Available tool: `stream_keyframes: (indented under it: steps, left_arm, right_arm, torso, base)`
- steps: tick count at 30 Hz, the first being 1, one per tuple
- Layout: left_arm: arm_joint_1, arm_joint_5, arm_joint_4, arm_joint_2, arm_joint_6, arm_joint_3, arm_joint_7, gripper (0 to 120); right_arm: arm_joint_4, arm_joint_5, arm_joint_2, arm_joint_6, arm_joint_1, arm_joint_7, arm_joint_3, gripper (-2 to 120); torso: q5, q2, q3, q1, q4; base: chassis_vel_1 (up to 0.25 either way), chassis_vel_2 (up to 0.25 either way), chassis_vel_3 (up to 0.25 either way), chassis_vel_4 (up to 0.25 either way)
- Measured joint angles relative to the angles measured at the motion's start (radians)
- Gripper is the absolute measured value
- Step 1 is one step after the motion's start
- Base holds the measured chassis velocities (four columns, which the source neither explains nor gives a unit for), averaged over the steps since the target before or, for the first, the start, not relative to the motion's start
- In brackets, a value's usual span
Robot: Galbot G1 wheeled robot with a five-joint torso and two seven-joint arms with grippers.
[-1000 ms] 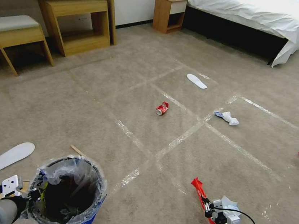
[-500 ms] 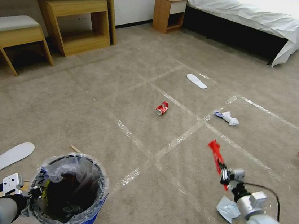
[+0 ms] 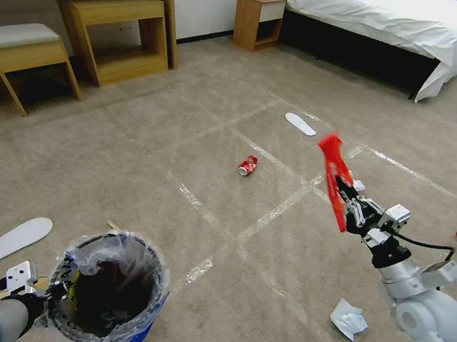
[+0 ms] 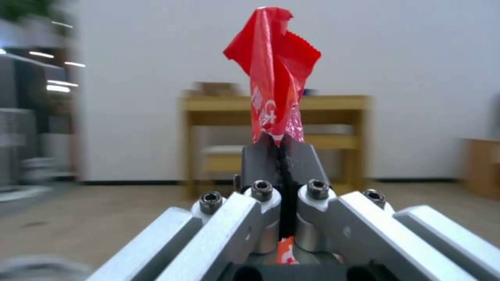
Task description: Pick up the trash bin and place the garbage on the floor into it.
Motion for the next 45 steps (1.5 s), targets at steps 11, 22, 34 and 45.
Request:
stream_keyframes:
  steps: [11, 22, 34, 45]
  left_arm:
    - [-0.006, -0.001, -0.001, -0.012, 0.0, 0.004, 0.0, 0]
    - [-0.008, 0.003, 0.011, -0.016, 0.0, -0.001, 0.001, 0]
    - [-0.018, 0.007, 0.03, -0.025, 0.0, -0.006, 0.002, 0]
    - [-0.026, 0.021, 0.042, -0.037, 0.0, 0.002, 0.008, 0]
  right_arm:
    - [0.029, 0.034, -0.015, -0.073, 0.178, -0.158, -0.326, 0]
    - [-0.15, 0.062, 0.066, -0.074, 0.511, -0.203, -0.637, 0]
    - [-0.308, 0.073, 0.239, -0.074, 0.804, -0.195, -0.933, 0]
    - [-0.408, 0.058, 0.348, -0.072, 0.857, -0.202, -1.08, 0]
  torso:
    - [0.0005, 0.0, 0.0, 0.0, -0.0001]
    - [0.0003, 0.0, 0.0, 0.0, -0.0002]
    - [0.0004, 0.0, 0.0, 0.0, 0.0001]
    - [0.0003, 0.0, 0.0, 0.0, -0.0001]
  base:
    - [0.0, 0.0, 0.0, 0.0]
    - [0.0, 0.0, 0.0, 0.0]
    - [0.0, 0.0, 0.0, 0.0]
    - [0.0, 0.0, 0.0, 0.0]
